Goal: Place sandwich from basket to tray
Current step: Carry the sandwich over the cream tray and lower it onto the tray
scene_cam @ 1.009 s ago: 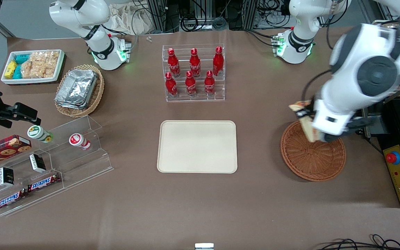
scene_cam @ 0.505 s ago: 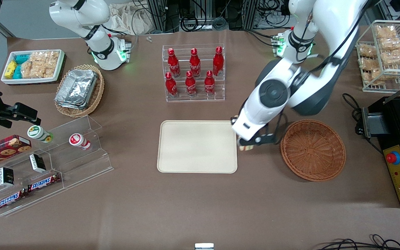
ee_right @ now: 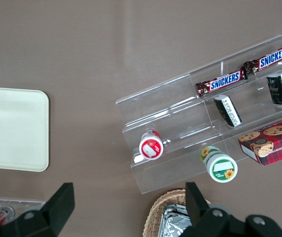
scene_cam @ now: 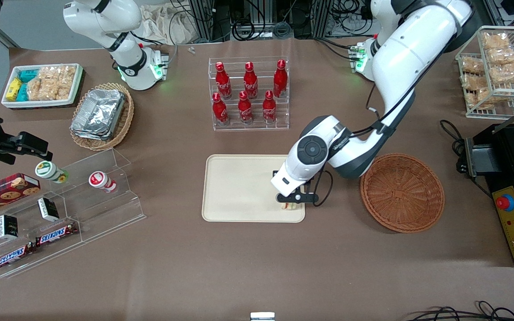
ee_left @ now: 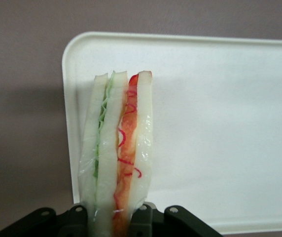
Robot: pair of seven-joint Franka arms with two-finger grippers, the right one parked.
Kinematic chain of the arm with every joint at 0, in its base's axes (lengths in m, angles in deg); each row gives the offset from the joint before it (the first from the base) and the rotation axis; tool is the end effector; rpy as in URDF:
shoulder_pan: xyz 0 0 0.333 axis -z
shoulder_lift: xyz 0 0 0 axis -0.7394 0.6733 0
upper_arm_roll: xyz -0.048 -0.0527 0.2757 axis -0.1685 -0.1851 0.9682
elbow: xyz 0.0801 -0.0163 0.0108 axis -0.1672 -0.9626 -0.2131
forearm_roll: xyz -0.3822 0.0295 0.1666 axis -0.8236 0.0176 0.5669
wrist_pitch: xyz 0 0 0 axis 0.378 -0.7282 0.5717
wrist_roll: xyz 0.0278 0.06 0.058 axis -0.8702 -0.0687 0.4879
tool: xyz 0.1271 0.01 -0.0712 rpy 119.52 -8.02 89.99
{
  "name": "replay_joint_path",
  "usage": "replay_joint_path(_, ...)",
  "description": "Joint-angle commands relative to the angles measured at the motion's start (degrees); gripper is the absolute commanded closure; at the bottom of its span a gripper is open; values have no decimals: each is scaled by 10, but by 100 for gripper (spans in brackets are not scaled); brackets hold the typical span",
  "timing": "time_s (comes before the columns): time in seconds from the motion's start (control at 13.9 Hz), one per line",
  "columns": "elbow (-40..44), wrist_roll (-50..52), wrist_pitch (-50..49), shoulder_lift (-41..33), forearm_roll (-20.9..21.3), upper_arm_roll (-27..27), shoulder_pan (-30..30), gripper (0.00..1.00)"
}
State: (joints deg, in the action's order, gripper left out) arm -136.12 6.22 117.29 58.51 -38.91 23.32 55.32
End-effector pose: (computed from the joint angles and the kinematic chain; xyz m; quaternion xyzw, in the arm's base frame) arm 0.5528 -0.4292 0.1766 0.9980 -0.0041 -0.0450 0.0445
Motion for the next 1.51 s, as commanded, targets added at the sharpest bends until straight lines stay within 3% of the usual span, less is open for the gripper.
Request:
replay_joint_path(0.0,14,4,0,19,22,5,5,100)
replay_joint_path(0.22,14,5,-1,33,34,6,10,99)
replay_joint_path(0.29,14,7,-1,34,34,6,10,89)
replay_joint_path(0.36,15,18,-1,40,34,6,13,61)
replay_joint_path(0.43,15,38,-1,41,34,6,17,25)
replay_joint_path(0.5,16,43,-2,41,35,6,17,0)
replay_joint_path(1.01,35,58,-80,-35,23,5,1,0)
replay_joint_path(1.23,62,65,-160,-93,-32,0,-52,0)
replay_joint_path(1.44,58,44,-232,-160,-56,1,-93,0)
